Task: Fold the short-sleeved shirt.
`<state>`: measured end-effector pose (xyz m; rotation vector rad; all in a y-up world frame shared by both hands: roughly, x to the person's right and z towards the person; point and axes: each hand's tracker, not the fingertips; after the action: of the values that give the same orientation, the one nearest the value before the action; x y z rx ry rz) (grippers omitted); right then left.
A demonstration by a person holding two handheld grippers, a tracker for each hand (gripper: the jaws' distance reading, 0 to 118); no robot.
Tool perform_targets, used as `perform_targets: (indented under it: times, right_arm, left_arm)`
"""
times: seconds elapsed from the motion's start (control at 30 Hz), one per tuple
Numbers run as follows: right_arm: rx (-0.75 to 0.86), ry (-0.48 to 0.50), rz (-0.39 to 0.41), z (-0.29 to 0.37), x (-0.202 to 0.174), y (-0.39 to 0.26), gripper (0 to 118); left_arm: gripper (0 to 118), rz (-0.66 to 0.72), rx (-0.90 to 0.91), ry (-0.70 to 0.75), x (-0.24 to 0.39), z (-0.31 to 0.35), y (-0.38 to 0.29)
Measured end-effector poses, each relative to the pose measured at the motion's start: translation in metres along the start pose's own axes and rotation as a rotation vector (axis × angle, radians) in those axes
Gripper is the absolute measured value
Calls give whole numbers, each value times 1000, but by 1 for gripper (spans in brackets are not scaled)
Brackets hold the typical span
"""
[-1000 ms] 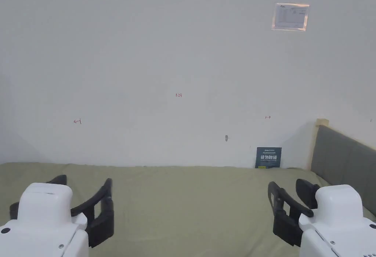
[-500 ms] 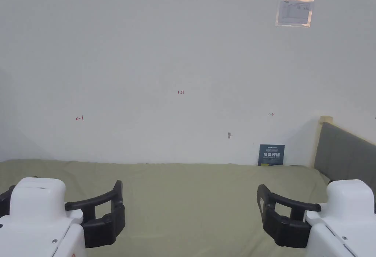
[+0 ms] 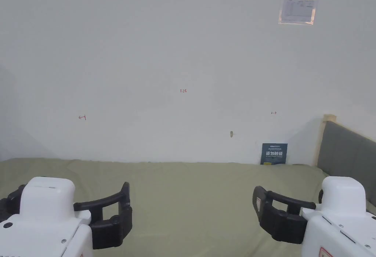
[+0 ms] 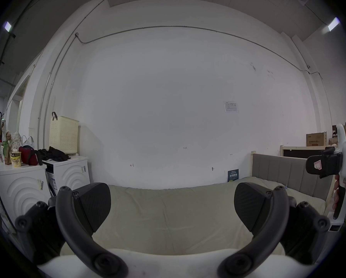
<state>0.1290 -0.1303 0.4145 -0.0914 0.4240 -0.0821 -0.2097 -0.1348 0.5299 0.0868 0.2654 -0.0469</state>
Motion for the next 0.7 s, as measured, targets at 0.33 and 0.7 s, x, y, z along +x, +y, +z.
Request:
perform_targets:
  times: [0.33,0.7]
  right_arm:
    - [-16,-146,-56,0,0,25,118]
    - [25,-59,-157,5,1,26,118]
  left_arm:
    - [118,8,-9,-3,0,-2,-2]
    - [118,18,-5,8,-1,-4,-1]
